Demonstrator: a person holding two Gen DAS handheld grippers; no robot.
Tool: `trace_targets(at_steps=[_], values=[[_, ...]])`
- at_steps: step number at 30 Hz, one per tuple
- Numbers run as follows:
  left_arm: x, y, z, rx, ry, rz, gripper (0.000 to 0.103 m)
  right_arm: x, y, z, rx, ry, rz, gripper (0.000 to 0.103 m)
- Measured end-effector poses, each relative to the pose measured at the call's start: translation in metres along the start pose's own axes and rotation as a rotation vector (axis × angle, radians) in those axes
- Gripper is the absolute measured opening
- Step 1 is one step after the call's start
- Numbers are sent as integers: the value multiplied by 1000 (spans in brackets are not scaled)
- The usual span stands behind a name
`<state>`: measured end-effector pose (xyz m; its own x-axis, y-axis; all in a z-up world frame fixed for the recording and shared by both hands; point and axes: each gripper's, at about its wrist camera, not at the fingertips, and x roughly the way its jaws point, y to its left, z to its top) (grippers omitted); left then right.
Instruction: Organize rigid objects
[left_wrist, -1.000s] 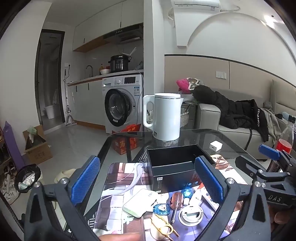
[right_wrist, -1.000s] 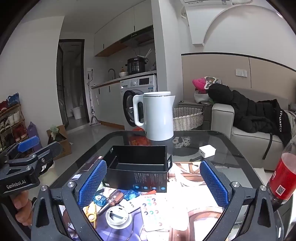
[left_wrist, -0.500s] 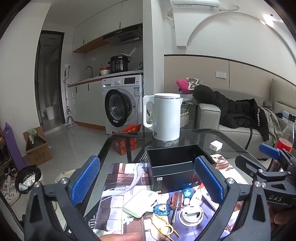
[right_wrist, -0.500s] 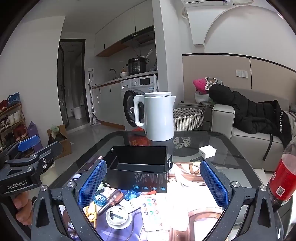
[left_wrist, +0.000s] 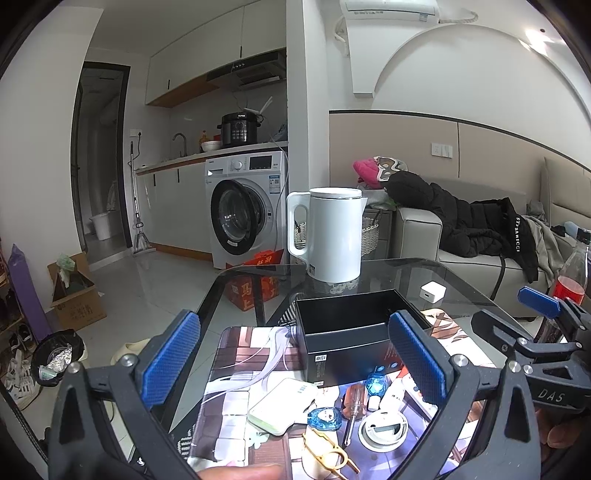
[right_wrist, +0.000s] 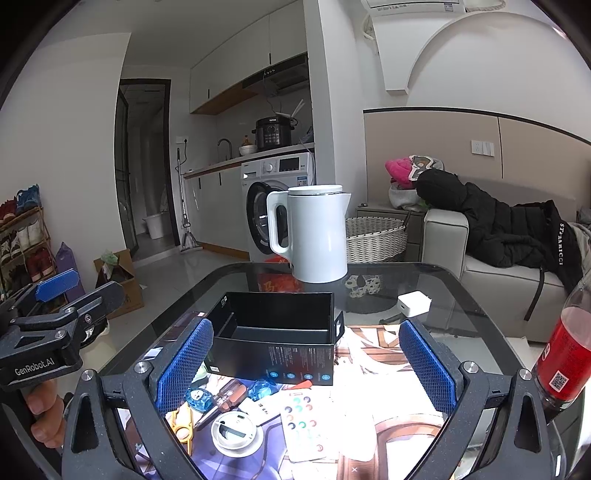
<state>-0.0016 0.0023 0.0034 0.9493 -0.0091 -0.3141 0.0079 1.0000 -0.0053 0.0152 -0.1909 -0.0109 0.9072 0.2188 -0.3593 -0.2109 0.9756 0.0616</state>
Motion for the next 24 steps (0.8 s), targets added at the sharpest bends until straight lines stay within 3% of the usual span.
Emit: trace_targets(at_steps=[24], values=[[0,-1,-1,0,0,-2,103,-1,2,0,-4,1,0,103]])
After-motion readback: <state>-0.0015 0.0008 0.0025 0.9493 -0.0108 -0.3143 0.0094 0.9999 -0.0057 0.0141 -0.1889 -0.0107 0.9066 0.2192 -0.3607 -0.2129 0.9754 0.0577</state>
